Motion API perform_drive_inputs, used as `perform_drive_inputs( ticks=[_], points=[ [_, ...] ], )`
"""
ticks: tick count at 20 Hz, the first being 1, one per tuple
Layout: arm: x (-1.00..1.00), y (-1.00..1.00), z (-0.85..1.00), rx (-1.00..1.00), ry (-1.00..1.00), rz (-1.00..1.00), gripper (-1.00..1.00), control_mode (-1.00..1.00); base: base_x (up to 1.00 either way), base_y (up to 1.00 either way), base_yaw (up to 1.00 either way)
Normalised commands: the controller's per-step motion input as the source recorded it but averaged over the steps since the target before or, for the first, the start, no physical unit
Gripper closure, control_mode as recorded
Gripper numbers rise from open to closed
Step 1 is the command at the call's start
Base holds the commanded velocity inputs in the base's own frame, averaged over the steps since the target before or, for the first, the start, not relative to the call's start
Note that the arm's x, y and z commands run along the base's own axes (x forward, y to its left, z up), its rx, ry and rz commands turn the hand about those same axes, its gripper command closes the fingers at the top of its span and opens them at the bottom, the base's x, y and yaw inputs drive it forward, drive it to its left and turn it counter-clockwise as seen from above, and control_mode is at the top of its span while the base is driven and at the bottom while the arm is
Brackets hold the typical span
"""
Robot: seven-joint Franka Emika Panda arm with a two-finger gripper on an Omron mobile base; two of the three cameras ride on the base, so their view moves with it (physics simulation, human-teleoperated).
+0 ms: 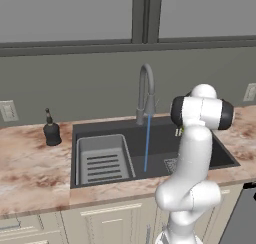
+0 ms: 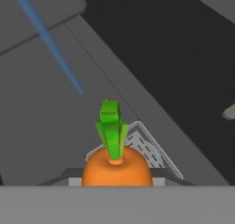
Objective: Turn on the sink faucet. Then move the carrot from the counter to the sink. Turn off the sink. Move the vegetable from the sink to the pot next to the stove. Finally move the pot to the rear left burner.
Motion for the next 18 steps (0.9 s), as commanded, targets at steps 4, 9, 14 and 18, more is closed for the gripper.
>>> perform_drive_inputs(
  ticks=[4,9,14,18],
  points=[
    [0.0,-0.02,-0.26,0.0,-0.02,0.07,1.0,-1.0,0.0,0.0,0.0],
    [0.02,-0.02,-0.18,0.0,-0.07,0.23,1.0,-1.0,0.0,0.0,0.0],
    [0.06,0.0,-0.02,0.0,-0.04,0.34,1.0,-1.0,0.0,0.0,0.0],
    [0.11,0.0,0.01,0.0,-0.01,0.34,1.0,-1.0,0.0,0.0,0.0]
  ],
)
